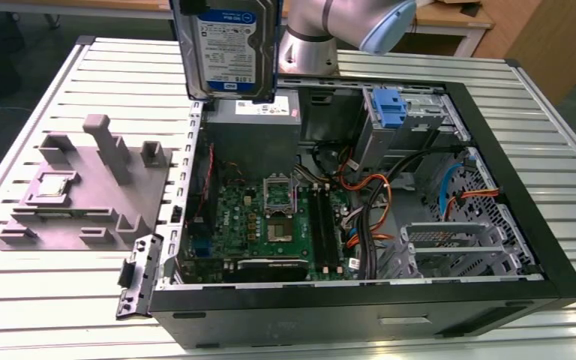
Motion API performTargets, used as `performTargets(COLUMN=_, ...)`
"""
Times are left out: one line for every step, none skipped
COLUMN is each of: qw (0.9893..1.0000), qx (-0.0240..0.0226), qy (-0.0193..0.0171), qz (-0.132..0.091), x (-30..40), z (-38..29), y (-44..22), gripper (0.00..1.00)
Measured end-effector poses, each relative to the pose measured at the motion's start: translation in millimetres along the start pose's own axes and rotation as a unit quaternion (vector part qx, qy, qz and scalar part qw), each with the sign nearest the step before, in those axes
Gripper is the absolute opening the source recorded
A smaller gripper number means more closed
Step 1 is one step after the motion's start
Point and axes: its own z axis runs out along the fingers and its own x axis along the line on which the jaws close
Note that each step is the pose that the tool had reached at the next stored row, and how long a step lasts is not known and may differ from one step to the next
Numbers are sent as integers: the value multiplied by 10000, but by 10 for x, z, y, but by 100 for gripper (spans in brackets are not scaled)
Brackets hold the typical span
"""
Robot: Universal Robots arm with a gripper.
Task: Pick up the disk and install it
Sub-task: 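Pick up the disk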
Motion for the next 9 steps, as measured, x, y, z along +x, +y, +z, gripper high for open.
performTargets(qw=10000, qx=0, qy=0, qz=0, x=0, z=0, y=-4, gripper=36)
performTargets(qw=10000, qx=0, qy=0, qz=0, x=0, z=0, y=-9, gripper=36)
performTargets(qw=10000, qx=0, qy=0, qz=0, x=0, z=0, y=-13, gripper=36)
performTargets(qw=10000, qx=0, qy=0, qz=0, x=0, z=0, y=-16, gripper=36)
performTargets(qw=10000, qx=0, qy=-1, qz=1, x=0, z=1, y=-17, gripper=36)
performTargets(qw=10000, qx=0, qy=0, qz=0, x=-1, z=0, y=-20, gripper=36)
performTargets(qw=10000, qx=0, qy=0, qz=0, x=-1, z=0, y=-20, gripper=36)
performTargets(qw=10000, qx=0, qy=0, qz=0, x=-1, z=0, y=-22, gripper=36)
performTargets(qw=10000, qx=0, qy=0, qz=0, x=-1, z=0, y=-24, gripper=36)
